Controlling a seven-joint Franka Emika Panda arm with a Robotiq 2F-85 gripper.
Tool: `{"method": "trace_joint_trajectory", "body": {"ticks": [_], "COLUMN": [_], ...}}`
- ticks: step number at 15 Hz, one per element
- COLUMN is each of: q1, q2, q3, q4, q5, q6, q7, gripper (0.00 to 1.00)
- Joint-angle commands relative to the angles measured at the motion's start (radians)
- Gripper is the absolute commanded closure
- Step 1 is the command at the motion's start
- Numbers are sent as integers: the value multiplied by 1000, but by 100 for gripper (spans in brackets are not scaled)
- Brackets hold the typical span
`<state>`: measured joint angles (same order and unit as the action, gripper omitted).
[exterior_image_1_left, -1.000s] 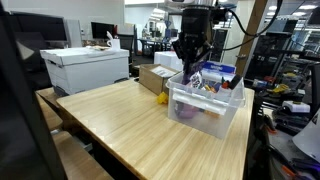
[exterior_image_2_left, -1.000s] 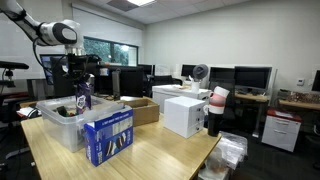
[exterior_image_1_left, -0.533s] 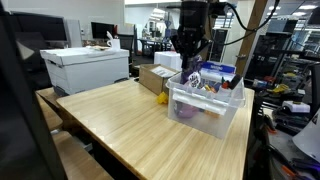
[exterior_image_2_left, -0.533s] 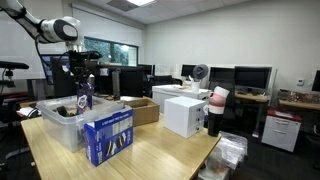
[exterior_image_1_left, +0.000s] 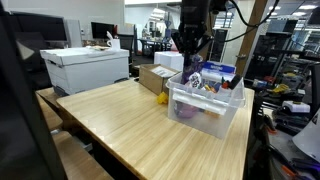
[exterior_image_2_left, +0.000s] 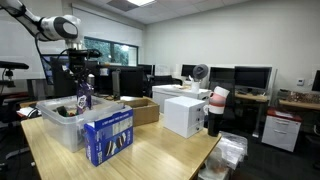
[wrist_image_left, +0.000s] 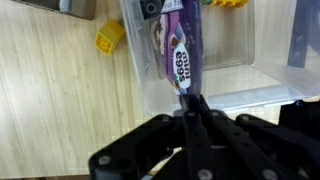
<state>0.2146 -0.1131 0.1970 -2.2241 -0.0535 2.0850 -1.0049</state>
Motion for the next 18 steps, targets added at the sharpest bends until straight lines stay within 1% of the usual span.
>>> {"method": "trace_joint_trajectory", "body": {"ticks": [1, 3, 4, 9, 10, 12, 14, 18], "q1": [6, 4, 4, 3, 3, 3, 3, -9], "q2": [-6, 0, 3, 10, 13, 16, 20, 41], "q3": [0, -2, -2, -4, -4, -5, -6, -17], "q4": [-2, -4, -5, -7, -9, -19, -37, -76], "q5": [-20, -16, -14, -11, -11, -5, 2, -16], "q6": [-59, -88, -100, -118, -119, -102, -64, 129], "q7": [24, 22, 20, 16, 16, 11, 5, 21], "gripper": [67, 53, 42, 13, 4, 0, 0, 0]}}
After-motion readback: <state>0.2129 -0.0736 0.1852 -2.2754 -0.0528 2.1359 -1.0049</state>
